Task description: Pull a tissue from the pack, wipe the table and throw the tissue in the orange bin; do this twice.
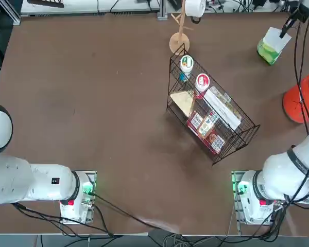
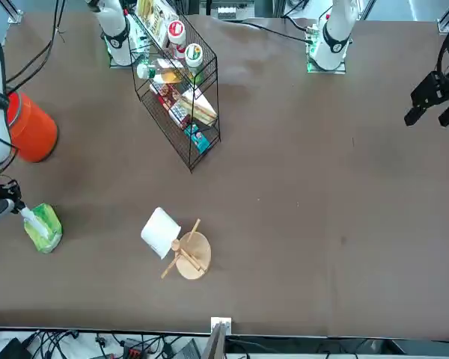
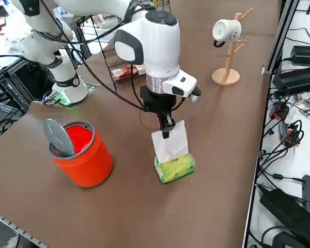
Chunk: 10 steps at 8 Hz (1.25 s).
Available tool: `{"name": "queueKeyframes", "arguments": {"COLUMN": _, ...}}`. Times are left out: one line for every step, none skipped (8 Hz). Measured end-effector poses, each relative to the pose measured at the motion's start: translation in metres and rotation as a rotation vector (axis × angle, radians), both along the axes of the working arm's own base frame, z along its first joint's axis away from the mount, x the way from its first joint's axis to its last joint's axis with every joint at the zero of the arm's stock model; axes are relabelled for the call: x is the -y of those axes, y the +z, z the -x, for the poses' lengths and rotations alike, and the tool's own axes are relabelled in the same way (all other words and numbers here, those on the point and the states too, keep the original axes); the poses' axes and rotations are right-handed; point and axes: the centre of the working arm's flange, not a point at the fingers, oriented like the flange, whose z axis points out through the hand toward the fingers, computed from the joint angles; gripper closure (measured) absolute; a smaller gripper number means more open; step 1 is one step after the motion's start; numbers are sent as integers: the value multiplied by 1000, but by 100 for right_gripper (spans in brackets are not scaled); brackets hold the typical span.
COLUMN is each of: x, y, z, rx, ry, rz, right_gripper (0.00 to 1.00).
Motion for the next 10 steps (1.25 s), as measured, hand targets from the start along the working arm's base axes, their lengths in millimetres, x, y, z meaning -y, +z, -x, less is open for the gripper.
{"name": "queueKeyframes", "arguments": {"x": -2, "y": 10, "z": 5, "rx": -17, "ry": -17, "rz": -8, "right_gripper": 99}}
{"name": "queueKeyframes", "arguments": {"x": -6, "y": 17, "z": 11, "rx": -52, "ry": -53, "rz": -20, "right_gripper": 99}}
{"name": "queueKeyframes", "arguments": {"x": -17, "y": 24, "z": 18, "rx": -95, "ry": -105, "rz": -37, "right_gripper": 99}}
{"name": "queueKeyframes", "arguments": {"x": -34, "y": 32, "z": 22, "rx": -127, "ry": -147, "rz": -49, "right_gripper": 99}}
{"name": "queueKeyframes", "arguments": {"x": -53, "y": 39, "z": 25, "rx": -156, "ry": -180, "rz": -53, "right_gripper": 99}}
{"name": "queueKeyframes", "arguments": {"x": -73, "y": 43, "z": 28, "rx": -189, "ry": -212, "rz": -66, "right_gripper": 99}}
{"name": "queueKeyframes", "arguments": {"x": -93, "y": 43, "z": 30, "rx": -217, "ry": -251, "rz": -93, "right_gripper": 99}}
{"name": "queueKeyframes", "arguments": {"x": -109, "y": 37, "z": 35, "rx": -241, "ry": -293, "rz": -120, "right_gripper": 99}}
{"name": "queueKeyframes", "arguments": {"x": -122, "y": 27, "z": 41, "rx": -268, "ry": -327, "rz": -137, "right_gripper": 99}}
{"name": "queueKeyframes", "arguments": {"x": -133, "y": 18, "z": 48, "rx": -293, "ry": -356, "rz": -150, "right_gripper": 99}}
